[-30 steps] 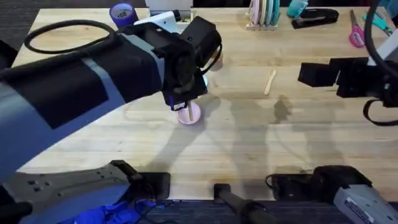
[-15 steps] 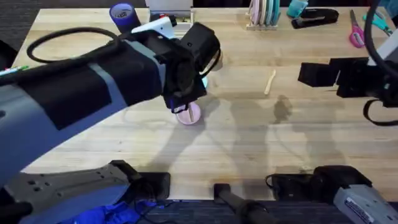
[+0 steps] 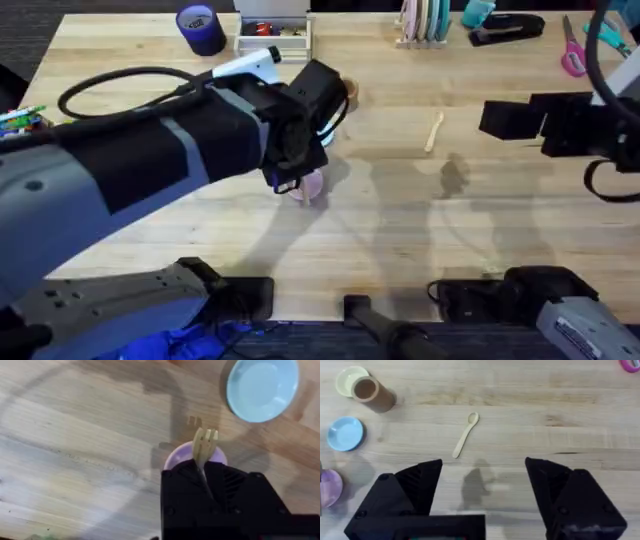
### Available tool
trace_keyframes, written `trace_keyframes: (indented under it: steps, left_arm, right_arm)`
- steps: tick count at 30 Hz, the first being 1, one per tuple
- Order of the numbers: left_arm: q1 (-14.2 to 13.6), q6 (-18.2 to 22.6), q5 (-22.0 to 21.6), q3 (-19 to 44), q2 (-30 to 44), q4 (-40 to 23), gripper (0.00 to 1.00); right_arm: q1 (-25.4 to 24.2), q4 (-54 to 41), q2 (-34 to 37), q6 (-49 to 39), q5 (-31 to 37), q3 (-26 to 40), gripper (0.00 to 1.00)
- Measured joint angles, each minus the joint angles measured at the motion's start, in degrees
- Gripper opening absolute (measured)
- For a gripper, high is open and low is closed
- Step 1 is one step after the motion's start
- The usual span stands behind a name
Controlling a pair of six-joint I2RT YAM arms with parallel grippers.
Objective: Pick up a utensil and set it on the pink plate, then put the other utensil in the container.
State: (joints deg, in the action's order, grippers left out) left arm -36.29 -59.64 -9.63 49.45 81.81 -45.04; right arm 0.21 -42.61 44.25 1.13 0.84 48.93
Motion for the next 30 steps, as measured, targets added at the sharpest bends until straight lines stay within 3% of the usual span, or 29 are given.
trace_keyframes:
  steps: [12, 30]
  left_arm:
    - [0.0, -0.4, 0.6, -0.8, 0.0, 1.6, 0.066]
    - [0.0, -0.8, 1.0, -0.8, 0.0, 1.6, 0.272]
  right_arm:
    - [0.0, 0.0, 0.0, 0.0, 0.0, 0.0, 0.998]
    - [0.0, 0.0, 0.0, 0.0, 0.0, 0.0, 0.997]
